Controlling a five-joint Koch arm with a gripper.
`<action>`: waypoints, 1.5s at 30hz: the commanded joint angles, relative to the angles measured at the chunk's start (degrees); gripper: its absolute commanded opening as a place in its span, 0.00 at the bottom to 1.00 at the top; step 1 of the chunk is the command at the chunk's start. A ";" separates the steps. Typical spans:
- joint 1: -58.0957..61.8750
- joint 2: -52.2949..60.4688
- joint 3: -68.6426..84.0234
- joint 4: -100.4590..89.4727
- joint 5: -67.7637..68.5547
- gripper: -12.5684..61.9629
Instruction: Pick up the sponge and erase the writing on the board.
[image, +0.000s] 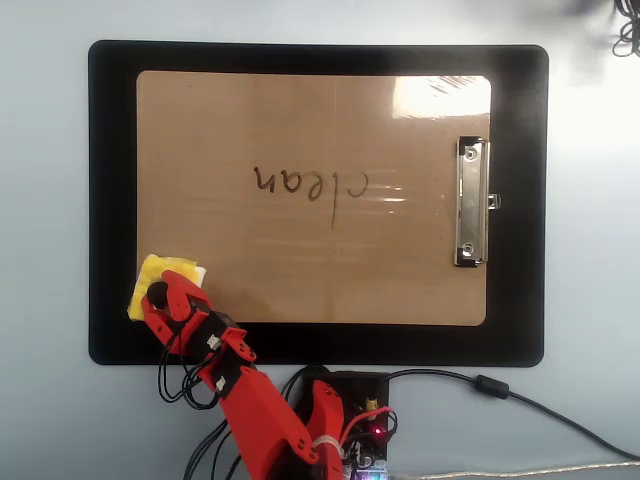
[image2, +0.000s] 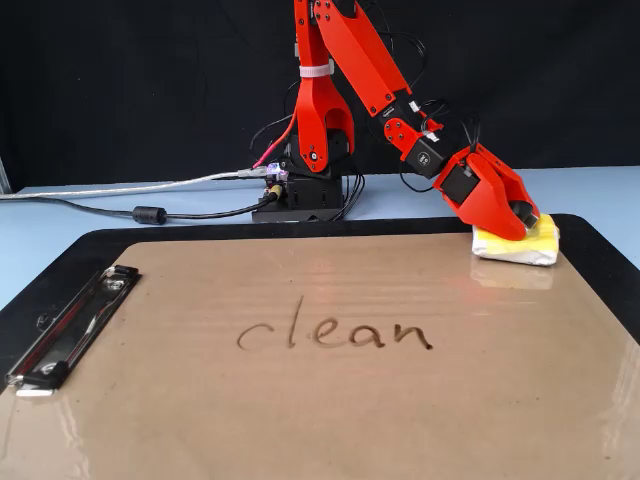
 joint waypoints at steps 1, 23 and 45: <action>1.49 2.72 0.70 -1.67 -0.44 0.06; 66.18 10.99 -18.28 47.81 30.76 0.06; 66.71 -0.88 -15.56 27.25 27.51 0.06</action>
